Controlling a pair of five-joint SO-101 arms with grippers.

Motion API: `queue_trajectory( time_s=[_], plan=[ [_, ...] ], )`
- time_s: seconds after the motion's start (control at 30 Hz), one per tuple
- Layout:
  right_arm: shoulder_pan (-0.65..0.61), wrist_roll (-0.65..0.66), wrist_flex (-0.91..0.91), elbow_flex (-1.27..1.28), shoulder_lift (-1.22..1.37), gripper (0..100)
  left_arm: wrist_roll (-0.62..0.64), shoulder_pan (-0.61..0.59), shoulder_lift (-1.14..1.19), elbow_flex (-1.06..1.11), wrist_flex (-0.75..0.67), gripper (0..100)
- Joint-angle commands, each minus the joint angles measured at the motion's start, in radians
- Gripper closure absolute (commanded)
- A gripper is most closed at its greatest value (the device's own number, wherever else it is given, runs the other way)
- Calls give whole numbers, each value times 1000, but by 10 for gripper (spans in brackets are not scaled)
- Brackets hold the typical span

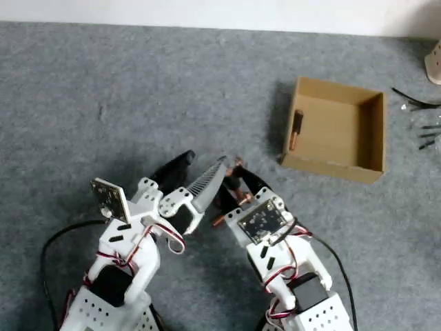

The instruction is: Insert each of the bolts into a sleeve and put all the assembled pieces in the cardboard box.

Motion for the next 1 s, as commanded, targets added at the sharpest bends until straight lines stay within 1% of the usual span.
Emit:
queue_trajectory(
  time_s=[0.0,0.27,0.37,0.43,0.53,0.57,0.63,0.7,0.83,0.9,0.97],
  plan=[
    [24,-11,-4,128,-21,994,11,-15,-18,-51,0,755],
    [61,-11,-10,128,-21,994,12,-22,-18,-45,0,755],
    [93,-12,-30,128,-22,994,11,-24,-19,-39,2,764],
    [130,-60,-50,128,-22,994,9,-30,-18,-39,2,823],
    [199,-144,-90,128,-22,994,9,-81,-18,-39,0,982],
    [214,-160,-96,128,-22,994,9,-104,-18,-39,-2,1000],
    [228,-173,-99,128,-22,994,9,-134,-16,-39,-2,965],
    [232,-173,-97,128,-22,994,9,-148,-13,-35,-2,993],
    [236,-173,-74,128,-21,994,5,-148,-13,2,0,992],
    [236,-173,-67,128,-21,994,-66,-148,-13,15,3,993],
    [248,-172,-70,128,-21,994,-167,-145,-13,4,72,993]
  ],
)
